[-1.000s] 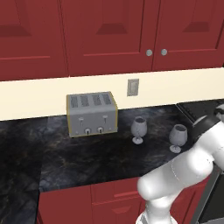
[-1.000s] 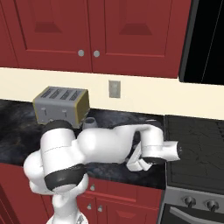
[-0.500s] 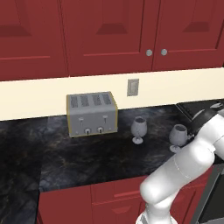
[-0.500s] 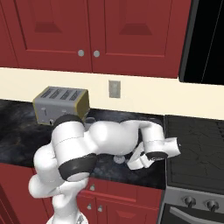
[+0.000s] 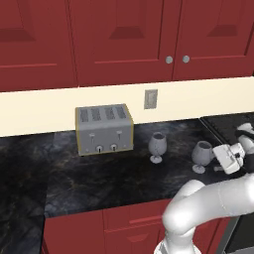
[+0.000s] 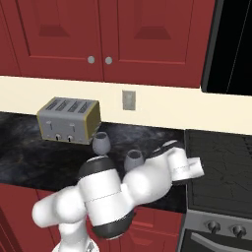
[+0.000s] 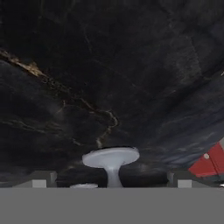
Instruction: Retrieve the wine glasses from the counter and place one next to each plate.
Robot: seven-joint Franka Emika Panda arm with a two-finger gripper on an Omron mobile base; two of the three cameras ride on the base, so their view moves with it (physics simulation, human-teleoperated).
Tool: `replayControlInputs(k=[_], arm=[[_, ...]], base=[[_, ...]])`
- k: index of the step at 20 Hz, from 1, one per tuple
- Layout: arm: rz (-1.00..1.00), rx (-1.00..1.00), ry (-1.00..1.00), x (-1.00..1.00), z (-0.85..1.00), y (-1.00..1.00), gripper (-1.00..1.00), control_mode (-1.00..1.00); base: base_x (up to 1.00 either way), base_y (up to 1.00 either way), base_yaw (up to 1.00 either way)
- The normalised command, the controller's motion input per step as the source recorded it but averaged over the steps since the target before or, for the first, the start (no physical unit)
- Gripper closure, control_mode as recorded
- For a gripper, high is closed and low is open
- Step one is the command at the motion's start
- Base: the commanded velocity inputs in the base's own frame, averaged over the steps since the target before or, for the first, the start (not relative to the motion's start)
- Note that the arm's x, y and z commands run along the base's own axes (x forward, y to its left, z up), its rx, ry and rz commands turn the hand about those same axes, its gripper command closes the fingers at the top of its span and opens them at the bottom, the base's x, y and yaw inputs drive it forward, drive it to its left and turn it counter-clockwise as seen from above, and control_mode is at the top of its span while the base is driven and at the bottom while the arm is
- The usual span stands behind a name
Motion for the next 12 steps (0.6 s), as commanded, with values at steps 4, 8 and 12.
replayControlInputs(k=[4,8,12], arm=[[0.0,0.0,0.01,0.0,-0.07,0.39,-1.0,-1.0],[-0.04,0.0,0.0,0.0,-0.01,0.36,-1.0,-1.0],[-0.09,0.0,0.02,0.0,0.0,0.33,-1.0,-1.0]], base=[[0.0,0.0,0.0],[0.0,0.0,0.0],[0.0,0.0,0.0]])
